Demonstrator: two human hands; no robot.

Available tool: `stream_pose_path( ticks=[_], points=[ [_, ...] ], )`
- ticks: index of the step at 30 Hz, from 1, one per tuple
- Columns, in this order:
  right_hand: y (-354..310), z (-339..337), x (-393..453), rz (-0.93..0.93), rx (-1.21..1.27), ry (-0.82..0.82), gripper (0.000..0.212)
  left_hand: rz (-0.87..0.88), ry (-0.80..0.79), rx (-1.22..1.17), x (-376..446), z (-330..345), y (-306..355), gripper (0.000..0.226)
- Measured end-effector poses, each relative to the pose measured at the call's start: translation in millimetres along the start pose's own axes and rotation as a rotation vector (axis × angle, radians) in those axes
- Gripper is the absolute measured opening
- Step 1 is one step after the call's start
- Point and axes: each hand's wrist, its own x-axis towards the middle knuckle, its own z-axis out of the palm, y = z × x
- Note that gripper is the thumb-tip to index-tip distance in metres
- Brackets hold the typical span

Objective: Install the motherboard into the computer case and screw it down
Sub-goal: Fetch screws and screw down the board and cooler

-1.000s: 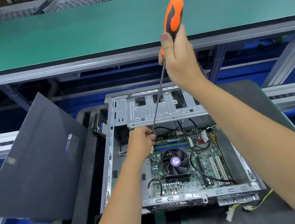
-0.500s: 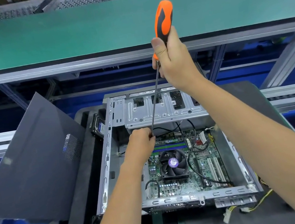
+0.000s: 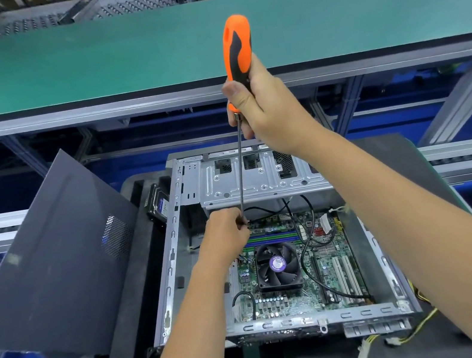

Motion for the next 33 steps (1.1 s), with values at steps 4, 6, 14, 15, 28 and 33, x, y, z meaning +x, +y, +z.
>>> stream_pose_path(
  ticks=[4, 6, 14, 15, 28, 33],
  points=[
    [-1, -3, 1, 0.015, 0.026, 0.004, 0.029, 0.046, 0.015, 0.06, -2, -1, -1, 0.008],
    [-2, -6, 3, 0.027, 0.06, 0.023, 0.028, 0.059, 0.039, 0.068, -2, -3, -1, 0.008],
    [-17, -18, 21, -0.04, 0.136, 0.08, 0.01, 0.169, 0.218, -0.113, -1, -8, 1, 0.013],
    [-20, -19, 24, -0.048, 0.137, 0.082, 0.011, 0.175, 0.249, -0.149, -1, -10, 1, 0.014],
    [-36, -6, 49, -0.092, 0.11, 0.073, 0.012, 0.084, 0.371, -0.318, 11, -18, -6, 0.043],
    [-32, -1, 52, -0.08, 0.082, 0.06, 0.013, 0.031, 0.394, -0.348, 14, -21, -11, 0.03]
  ],
)
